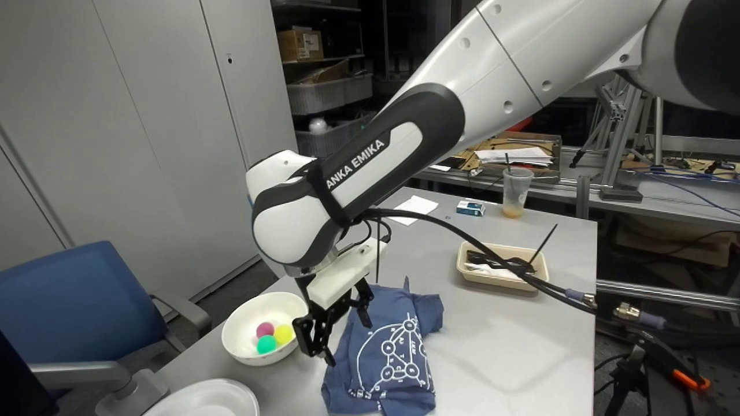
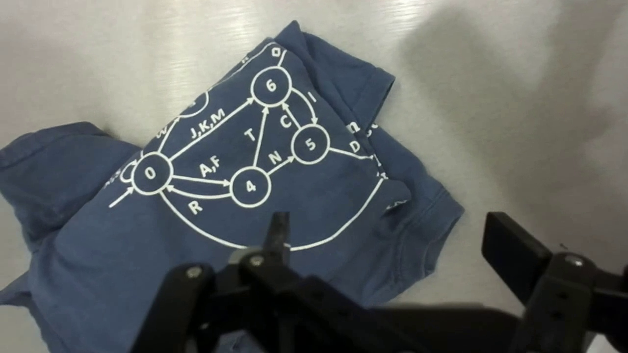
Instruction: Unfold the blue t-shirt once
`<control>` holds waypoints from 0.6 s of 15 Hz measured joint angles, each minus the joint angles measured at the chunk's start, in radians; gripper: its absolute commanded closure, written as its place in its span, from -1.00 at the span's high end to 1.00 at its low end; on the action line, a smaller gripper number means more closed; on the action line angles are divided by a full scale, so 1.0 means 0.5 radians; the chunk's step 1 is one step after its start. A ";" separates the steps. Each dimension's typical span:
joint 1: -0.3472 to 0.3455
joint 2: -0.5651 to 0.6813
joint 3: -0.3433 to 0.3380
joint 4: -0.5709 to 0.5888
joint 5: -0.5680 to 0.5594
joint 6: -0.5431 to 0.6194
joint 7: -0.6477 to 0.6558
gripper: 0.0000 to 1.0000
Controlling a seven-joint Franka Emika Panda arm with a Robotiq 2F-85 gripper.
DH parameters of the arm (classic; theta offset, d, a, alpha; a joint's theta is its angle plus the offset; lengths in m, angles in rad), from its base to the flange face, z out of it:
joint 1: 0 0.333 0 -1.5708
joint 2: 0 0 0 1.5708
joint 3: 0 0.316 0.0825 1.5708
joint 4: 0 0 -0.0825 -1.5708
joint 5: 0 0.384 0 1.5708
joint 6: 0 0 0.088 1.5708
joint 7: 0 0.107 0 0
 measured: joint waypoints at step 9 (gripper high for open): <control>0.012 0.342 -0.121 0.367 0.000 -0.092 0.211 1.00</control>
